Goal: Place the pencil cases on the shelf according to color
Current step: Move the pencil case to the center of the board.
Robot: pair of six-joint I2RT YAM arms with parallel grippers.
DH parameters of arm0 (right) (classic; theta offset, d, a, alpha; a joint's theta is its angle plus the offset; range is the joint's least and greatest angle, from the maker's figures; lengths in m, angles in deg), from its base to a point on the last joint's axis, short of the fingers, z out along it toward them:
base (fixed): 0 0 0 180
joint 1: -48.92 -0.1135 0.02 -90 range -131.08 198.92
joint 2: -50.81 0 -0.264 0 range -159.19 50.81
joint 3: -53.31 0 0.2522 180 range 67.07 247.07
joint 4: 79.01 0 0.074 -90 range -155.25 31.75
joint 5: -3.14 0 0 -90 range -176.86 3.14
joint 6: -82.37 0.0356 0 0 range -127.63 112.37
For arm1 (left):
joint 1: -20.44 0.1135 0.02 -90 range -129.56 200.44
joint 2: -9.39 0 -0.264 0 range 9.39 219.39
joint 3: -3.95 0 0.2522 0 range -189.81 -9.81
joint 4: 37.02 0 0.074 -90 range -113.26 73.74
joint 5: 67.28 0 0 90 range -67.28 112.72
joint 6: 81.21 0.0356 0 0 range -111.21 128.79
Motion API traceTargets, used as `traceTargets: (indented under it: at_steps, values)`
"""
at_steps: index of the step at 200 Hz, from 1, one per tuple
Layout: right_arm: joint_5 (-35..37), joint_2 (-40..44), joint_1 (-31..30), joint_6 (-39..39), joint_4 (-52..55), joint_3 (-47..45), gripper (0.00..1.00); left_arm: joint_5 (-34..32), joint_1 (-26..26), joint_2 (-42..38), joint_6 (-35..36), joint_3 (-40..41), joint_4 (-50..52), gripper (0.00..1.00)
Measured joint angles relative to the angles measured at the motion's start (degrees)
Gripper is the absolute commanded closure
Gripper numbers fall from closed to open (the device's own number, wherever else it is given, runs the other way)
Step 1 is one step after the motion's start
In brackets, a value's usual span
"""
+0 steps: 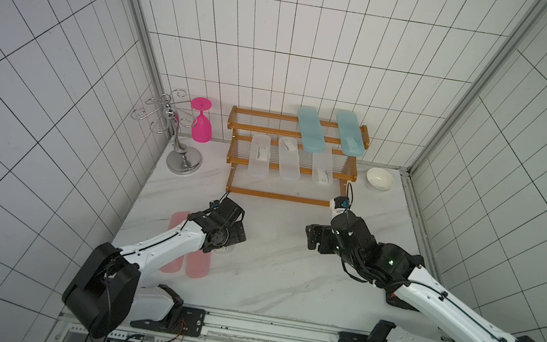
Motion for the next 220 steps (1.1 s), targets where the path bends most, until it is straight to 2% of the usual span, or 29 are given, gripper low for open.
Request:
traceTargets:
  at_steps: [69, 96, 111, 135, 164, 185, 220]
  values:
    - [1.92, 1.77, 0.07, 0.35, 1.05, -3.91, 0.04, -3.15, -8.76, 9.88, -2.45, -5.75, -3.89, 0.02]
    - [1.99, 1.81, 0.07, 0.11, 0.94, -4.09, 0.03, -3.08, -11.87, 10.38, -3.37, -6.99, -4.59, 0.02]
    - [1.86, 1.75, 0.07, 0.00, 0.63, -4.20, 0.03, -4.42, -12.24, 7.96, -4.04, -6.99, -3.78, 0.02]
    - [1.16, 0.81, 0.07, -0.02, -0.87, -4.26, 0.03, -7.41, -8.98, -0.55, -4.44, -6.29, -2.47, 0.02]
    - [-0.37, -3.08, 0.07, -0.07, -3.63, -4.26, 0.04, -9.18, 0.17, -7.72, -2.64, -3.54, -2.82, 0.02]
    - [-1.95, -7.08, 0.07, -0.31, -5.18, -4.24, 0.04, -8.96, 5.46, -5.73, -0.26, -2.95, -2.75, 0.02]
    - [-4.04, -9.51, 0.04, -0.46, -7.32, -4.24, 0.04, -7.98, 9.40, 2.95, 3.17, -6.21, -1.55, 0.02]
